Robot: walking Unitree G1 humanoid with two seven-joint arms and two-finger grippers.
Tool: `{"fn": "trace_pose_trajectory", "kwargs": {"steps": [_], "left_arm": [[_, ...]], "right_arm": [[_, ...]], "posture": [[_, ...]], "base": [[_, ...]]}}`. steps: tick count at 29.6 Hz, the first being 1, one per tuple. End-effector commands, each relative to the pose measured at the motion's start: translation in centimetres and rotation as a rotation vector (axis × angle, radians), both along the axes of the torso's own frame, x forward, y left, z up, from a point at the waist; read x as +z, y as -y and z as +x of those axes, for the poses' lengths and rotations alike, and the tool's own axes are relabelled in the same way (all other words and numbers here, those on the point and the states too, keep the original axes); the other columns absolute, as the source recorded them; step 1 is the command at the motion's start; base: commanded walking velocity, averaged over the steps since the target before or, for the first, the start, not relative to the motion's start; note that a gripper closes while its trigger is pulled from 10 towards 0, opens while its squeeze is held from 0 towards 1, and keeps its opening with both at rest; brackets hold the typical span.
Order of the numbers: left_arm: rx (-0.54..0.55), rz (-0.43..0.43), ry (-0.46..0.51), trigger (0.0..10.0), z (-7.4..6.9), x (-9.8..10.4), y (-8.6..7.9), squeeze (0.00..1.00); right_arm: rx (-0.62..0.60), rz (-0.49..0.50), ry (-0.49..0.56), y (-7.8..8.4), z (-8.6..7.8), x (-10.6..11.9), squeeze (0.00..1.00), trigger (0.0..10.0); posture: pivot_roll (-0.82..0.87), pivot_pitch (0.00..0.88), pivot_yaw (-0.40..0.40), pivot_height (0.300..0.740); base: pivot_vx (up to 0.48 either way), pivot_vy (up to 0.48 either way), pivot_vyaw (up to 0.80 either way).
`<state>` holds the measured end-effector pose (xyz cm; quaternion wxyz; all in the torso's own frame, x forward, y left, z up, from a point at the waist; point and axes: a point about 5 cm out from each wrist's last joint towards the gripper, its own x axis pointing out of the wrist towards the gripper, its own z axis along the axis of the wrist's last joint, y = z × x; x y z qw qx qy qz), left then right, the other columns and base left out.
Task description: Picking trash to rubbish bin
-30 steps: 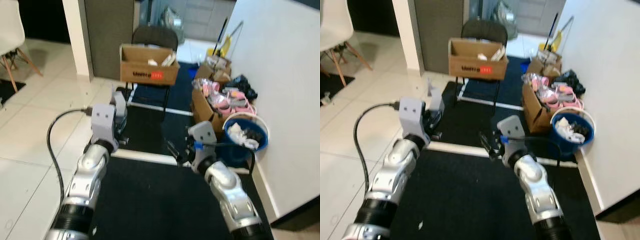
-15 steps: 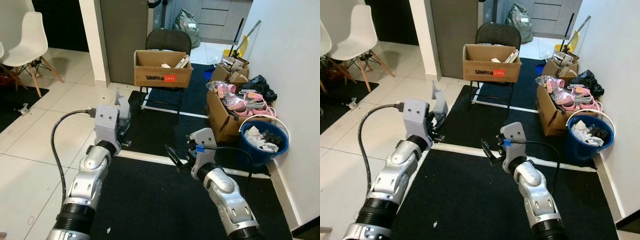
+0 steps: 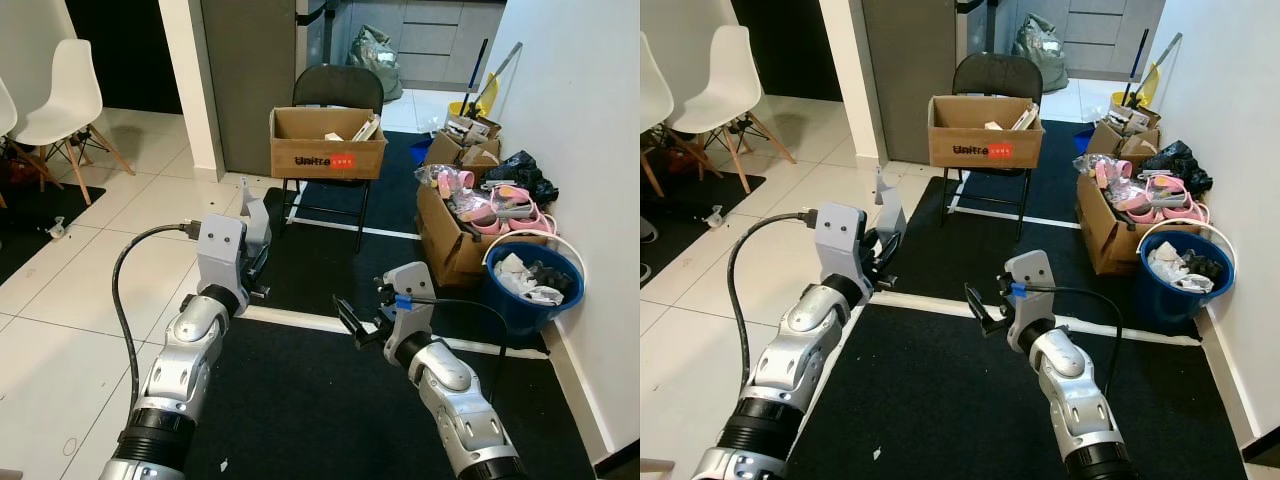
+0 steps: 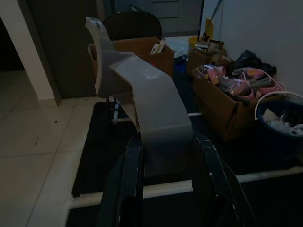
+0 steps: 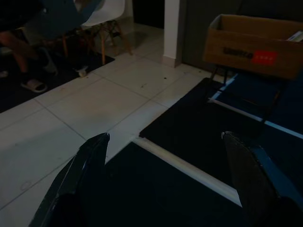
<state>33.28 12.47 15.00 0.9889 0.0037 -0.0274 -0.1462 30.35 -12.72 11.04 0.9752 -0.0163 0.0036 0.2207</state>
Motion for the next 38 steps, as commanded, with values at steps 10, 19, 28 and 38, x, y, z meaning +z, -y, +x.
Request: {"fn": "trace_pose_trajectory", "kwargs": {"steps": [10, 19, 28, 38], "left_arm": [[-0.003, 0.03, 0.005, 10.0, 0.2, -0.1, -0.9, 0.0], [-0.024, 0.007, 0.005, 10.0, 0.3, 0.0, -1.1, 0.0], [-0.014, 0.003, -0.016, 10.0, 0.8, -0.5, -1.0, 0.0], [0.008, 0.019, -0.05, 10.0, 1.0, -1.0, -1.1, 0.0]], "right_arm": [[-0.008, 0.044, -0.007, -0.9, -0.1, -0.6, 0.0, 10.0], [-0.051, 0.059, 0.007, -0.9, -0.4, -0.7, 0.0, 10.0], [-0.109, 0.055, 0.012, -0.7, -0.4, -0.8, 0.0, 10.0], [-0.114, 0.042, -0.011, -0.5, -0.6, -1.4, 0.0, 10.0]], "posture": [[0.05, 0.057, 0.13, 0.74], [0.02, 0.068, 0.143, 0.74], [-0.02, 0.069, 0.144, 0.74], [-0.02, 0.062, 0.115, 0.74]], "base": [[0.0, 0.0, 0.0], [0.06, 0.0, 0.0], [0.366, 0.0, 0.0], [0.381, 0.0, 0.0]]}}
